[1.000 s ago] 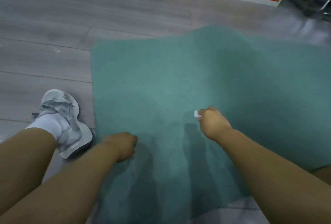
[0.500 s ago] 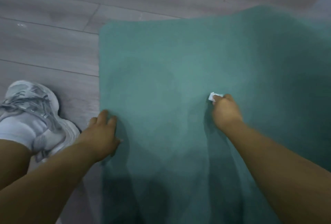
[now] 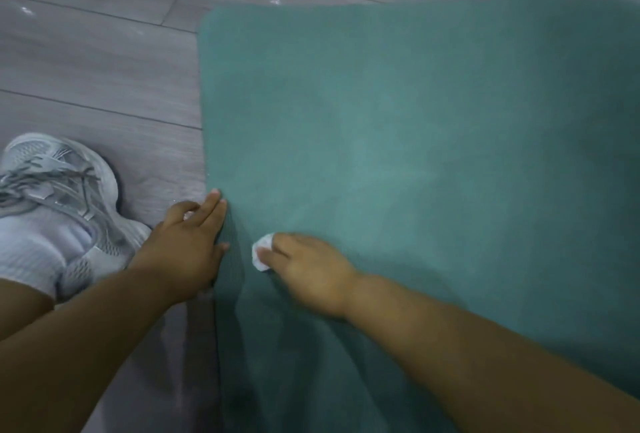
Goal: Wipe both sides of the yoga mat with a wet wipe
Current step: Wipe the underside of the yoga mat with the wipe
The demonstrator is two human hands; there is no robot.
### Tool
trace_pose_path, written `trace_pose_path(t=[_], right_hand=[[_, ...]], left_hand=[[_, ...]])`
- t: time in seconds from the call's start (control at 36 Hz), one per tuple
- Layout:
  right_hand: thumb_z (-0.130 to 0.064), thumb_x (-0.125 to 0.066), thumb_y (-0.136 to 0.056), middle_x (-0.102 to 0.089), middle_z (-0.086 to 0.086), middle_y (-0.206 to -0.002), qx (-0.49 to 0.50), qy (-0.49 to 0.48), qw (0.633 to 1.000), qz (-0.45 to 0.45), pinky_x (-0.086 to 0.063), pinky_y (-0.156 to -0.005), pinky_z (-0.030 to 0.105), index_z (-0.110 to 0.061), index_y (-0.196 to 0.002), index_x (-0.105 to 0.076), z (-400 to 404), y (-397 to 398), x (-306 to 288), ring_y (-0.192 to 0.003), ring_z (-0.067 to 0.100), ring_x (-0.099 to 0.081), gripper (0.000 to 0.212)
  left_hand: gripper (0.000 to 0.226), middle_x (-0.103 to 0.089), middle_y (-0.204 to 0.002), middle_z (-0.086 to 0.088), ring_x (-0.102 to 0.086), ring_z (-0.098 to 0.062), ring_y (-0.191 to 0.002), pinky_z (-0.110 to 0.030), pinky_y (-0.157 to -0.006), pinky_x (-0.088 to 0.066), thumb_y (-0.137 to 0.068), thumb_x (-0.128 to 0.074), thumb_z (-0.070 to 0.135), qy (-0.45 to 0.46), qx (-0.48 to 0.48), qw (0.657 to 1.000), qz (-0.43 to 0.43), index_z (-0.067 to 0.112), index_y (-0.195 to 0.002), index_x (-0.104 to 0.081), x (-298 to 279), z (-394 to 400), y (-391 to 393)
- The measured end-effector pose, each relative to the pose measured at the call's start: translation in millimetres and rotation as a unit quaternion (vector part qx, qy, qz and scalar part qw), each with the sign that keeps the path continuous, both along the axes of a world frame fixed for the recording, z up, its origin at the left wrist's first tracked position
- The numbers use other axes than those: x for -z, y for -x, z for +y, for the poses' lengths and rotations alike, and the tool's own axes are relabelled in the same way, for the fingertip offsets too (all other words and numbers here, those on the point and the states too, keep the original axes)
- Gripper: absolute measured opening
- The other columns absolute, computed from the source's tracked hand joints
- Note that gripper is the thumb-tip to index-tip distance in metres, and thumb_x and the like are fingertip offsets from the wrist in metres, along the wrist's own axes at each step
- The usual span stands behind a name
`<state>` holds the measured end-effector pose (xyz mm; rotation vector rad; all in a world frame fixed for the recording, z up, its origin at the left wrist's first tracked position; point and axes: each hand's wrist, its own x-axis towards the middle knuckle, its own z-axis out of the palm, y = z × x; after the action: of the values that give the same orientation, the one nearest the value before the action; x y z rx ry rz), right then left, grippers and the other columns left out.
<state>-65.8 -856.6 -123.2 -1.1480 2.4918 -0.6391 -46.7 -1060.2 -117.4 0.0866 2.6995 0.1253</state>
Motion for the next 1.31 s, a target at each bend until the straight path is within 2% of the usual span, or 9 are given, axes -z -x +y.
trace_pose_path(t=[0.11, 0.33, 0.44, 0.56, 0.72, 0.86, 1.03, 1.22, 1.31], right_hand=[[-0.038, -0.032, -0.093, -0.062, 0.003, -0.121, 0.107, -0.012, 0.994, 0.033, -0.034, -0.104, 0.023, -0.017, -0.109, -0.066, 51.2, 41.8, -2.2, -0.116, 0.017, -0.053, 0.043], [0.003, -0.043, -0.084, -0.054, 0.019, -0.121, 0.559, -0.072, 0.825, 0.049, -0.038, -0.091, 0.027, -0.009, -0.118, -0.060, 114.4, 100.0, 9.8, -0.108, 0.034, -0.053, 0.041], [0.000, -0.041, -0.076, -0.057, 0.018, -0.117, 0.434, -0.019, 0.892, 0.121, -0.038, -0.096, 0.025, -0.005, -0.112, -0.063, 23.5, 75.5, 25.1, -0.109, 0.032, -0.056, 0.042], [-0.010, -0.039, -0.072, -0.063, 0.020, -0.102, 0.162, 0.035, 0.979, 0.116, -0.054, -0.072, 0.034, -0.001, -0.101, -0.066, -56.3, 20.8, 26.3, -0.085, 0.036, -0.064, 0.040], [-0.016, -0.038, -0.080, -0.067, 0.016, -0.091, -0.072, 0.035, 0.988, 0.131, -0.053, -0.058, 0.032, -0.002, -0.099, -0.070, -36.4, 6.4, 15.7, -0.072, 0.033, -0.065, 0.040], [-0.010, -0.035, -0.077, -0.067, 0.015, -0.110, 0.095, -0.012, 0.984, 0.152, -0.055, -0.077, 0.042, -0.006, -0.105, -0.070, 34.6, 56.5, 15.1, -0.094, 0.033, -0.067, 0.045], [-0.004, -0.035, -0.080, -0.059, 0.017, -0.116, 0.425, -0.051, 0.891, 0.149, -0.035, -0.094, 0.024, -0.004, -0.108, -0.065, 15.1, 64.9, 20.8, -0.109, 0.030, -0.057, 0.041], [-0.011, -0.037, -0.076, -0.065, 0.018, -0.092, 0.048, 0.018, 0.993, 0.108, -0.052, -0.052, 0.033, 0.000, -0.096, -0.067, -83.4, -28.4, 26.9, -0.065, 0.033, -0.063, 0.038], [-0.012, -0.038, -0.079, -0.066, 0.017, -0.097, -0.039, 0.007, 0.993, 0.110, -0.054, -0.057, 0.035, -0.002, -0.101, -0.068, -53.4, -28.2, 22.6, -0.071, 0.034, -0.066, 0.039]], left_hand=[[0.065, 0.003, -0.159, 0.000, -0.020, -0.032, -0.136, -0.041, -0.113, -0.024, -0.098, -0.032, 0.044, 0.073, 0.035, 0.996, -0.046, 0.017, -0.152, -0.005, -3.3, -19.7, 18.9], [0.060, 0.008, -0.159, 0.005, -0.008, -0.027, -0.142, -0.042, -0.112, -0.019, -0.101, -0.021, 0.044, 0.137, 0.059, 0.988, -0.044, 0.020, -0.152, -0.001, -16.1, -35.8, 49.1], [0.061, -0.006, -0.159, -0.003, -0.013, -0.027, -0.141, -0.044, -0.109, -0.023, -0.100, -0.029, 0.038, 0.098, 0.035, 0.994, 0.034, 0.012, -0.151, -0.010, -10.3, -36.3, 55.5], [0.058, 0.001, -0.159, 0.005, -0.013, -0.027, -0.141, -0.046, -0.110, -0.025, -0.100, -0.027, 0.037, 0.073, 0.054, 0.995, 0.029, 0.021, -0.152, -0.007, 0.2, -40.1, 57.6], [0.057, 0.009, -0.159, 0.010, -0.005, -0.022, -0.144, -0.045, -0.113, -0.022, -0.101, -0.023, 0.040, 0.057, 0.046, 0.997, 0.007, 0.026, -0.151, 0.000, 5.5, -44.1, 62.7], [0.058, 0.010, -0.158, 0.013, -0.001, -0.025, -0.145, -0.045, -0.113, -0.019, -0.101, -0.025, 0.042, 0.049, 0.040, 0.998, -0.018, 0.030, -0.151, 0.002, 0.3, -45.4, 68.1], [0.058, 0.011, -0.157, 0.015, 0.002, -0.026, -0.145, -0.045, -0.114, -0.017, -0.101, -0.024, 0.043, 0.041, 0.033, 0.998, -0.029, 0.031, -0.151, 0.002, 1.3, -46.4, 70.9], [0.058, 0.012, -0.158, 0.014, 0.004, -0.029, -0.145, -0.045, -0.115, -0.014, -0.101, -0.025, 0.042, 0.044, 0.029, 0.998, -0.027, 0.031, -0.151, 0.002, 1.8, -45.8, 70.4], [0.057, 0.012, -0.158, 0.011, 0.008, -0.030, -0.145, -0.045, -0.115, -0.012, -0.102, -0.022, 0.040, 0.051, 0.029, 0.998, -0.030, 0.028, -0.151, 0.004, 2.3, -42.5, 69.6]])
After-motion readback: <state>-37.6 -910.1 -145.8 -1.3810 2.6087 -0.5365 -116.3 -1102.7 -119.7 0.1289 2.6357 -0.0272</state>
